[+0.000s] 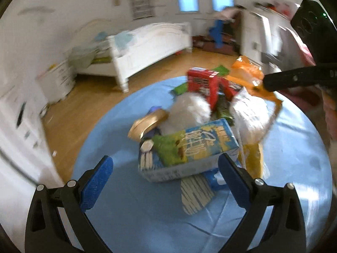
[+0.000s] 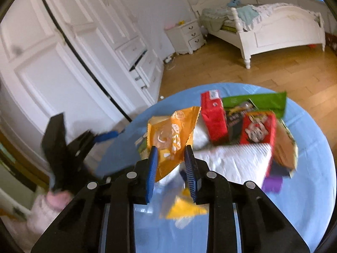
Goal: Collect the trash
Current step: 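Grasp the orange snack bag with the right tool while the left tool grasps the milk carton, then carry both items to the black bin and open both tools to drop them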
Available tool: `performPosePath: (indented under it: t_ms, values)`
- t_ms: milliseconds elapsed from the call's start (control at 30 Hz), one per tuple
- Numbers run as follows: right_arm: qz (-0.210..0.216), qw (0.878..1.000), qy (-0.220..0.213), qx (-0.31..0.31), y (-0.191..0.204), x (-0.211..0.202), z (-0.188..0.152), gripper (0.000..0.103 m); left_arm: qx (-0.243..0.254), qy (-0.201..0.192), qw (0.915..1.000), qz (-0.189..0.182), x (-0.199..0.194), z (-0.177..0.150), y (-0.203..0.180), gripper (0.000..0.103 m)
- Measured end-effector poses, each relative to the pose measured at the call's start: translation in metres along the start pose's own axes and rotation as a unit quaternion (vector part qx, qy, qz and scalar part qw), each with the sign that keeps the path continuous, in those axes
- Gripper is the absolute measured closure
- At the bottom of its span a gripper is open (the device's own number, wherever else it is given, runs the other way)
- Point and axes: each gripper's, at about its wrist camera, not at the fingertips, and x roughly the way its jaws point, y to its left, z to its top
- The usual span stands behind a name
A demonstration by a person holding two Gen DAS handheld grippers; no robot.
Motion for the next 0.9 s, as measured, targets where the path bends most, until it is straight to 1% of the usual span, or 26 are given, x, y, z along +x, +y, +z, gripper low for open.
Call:
performPosePath:
  t_ms: [67, 100, 167, 267, 333, 367, 400, 433, 467, 500, 533, 633, 733, 800, 900]
  values:
    - [0.001, 1.000, -0.005, 0.013, -0.006, -0.014, -0.009, 0.076, 0.064, 0.010, 0.9973, -0.034, 0.006, 0.006, -0.003, 0.004]
    - [0.001, 1.000, -0.006, 0.017, -0.010, -0.019, -0.015, 0.076, 0.092, 0.016, 0.9943, -0.050, 0.008, 0.008, -0.003, 0.004]
    - [0.001, 1.000, -0.004, 0.028, -0.015, -0.028, -0.025, 0.076, 0.151, 0.030, 0.9851, -0.076, 0.013, 0.011, -0.009, 0.004]
    - [0.000, 0.999, 0.001, 0.040, -0.017, -0.035, -0.041, 0.076, 0.219, 0.052, 0.9707, -0.085, 0.022, 0.018, -0.022, 0.004]
    - [-0.003, 0.999, 0.005, 0.047, -0.020, -0.032, -0.053, 0.076, 0.236, 0.062, 0.9640, -0.106, 0.027, 0.022, -0.025, 0.004]
    - [-0.003, 0.999, 0.009, 0.052, -0.023, -0.034, -0.057, 0.076, 0.245, 0.070, 0.9591, -0.123, 0.030, 0.024, -0.028, 0.004]
    - [-0.003, 0.998, 0.012, 0.056, -0.024, -0.034, -0.061, 0.076, 0.256, 0.080, 0.9548, -0.128, 0.034, 0.023, -0.030, 0.005]
    - [-0.004, 0.998, 0.014, 0.057, -0.025, -0.032, -0.064, 0.076, 0.263, 0.088, 0.9528, -0.125, 0.039, 0.020, -0.030, 0.005]
    - [-0.005, 0.998, 0.016, 0.058, -0.027, -0.034, -0.067, 0.076, 0.268, 0.101, 0.9516, -0.112, 0.046, 0.020, -0.032, 0.014]
    - [-0.006, 0.998, 0.016, 0.057, -0.025, -0.034, -0.068, 0.076, 0.267, 0.100, 0.9537, -0.096, 0.050, 0.019, -0.034, 0.016]
    - [-0.007, 0.998, 0.016, 0.057, -0.026, -0.035, -0.069, 0.076, 0.263, 0.096, 0.9557, -0.090, 0.051, 0.019, -0.038, 0.016]
    - [-0.006, 0.998, 0.012, 0.059, -0.023, -0.036, -0.066, 0.076, 0.236, 0.083, 0.9658, -0.067, 0.046, 0.015, -0.037, 0.018]
    - [-0.001, 0.998, 0.004, 0.063, -0.023, -0.038, -0.066, 0.076, 0.191, 0.063, 0.9784, -0.049, 0.031, 0.009, -0.034, 0.024]
    - [0.005, 0.998, 0.001, 0.067, -0.025, -0.037, -0.068, 0.076, 0.145, 0.045, 0.9878, -0.036, 0.017, 0.003, -0.030, 0.027]
    - [0.016, 0.997, -0.003, 0.070, -0.028, -0.036, -0.070, 0.076, 0.086, 0.016, 0.9961, -0.004, -0.009, -0.004, -0.023, 0.032]
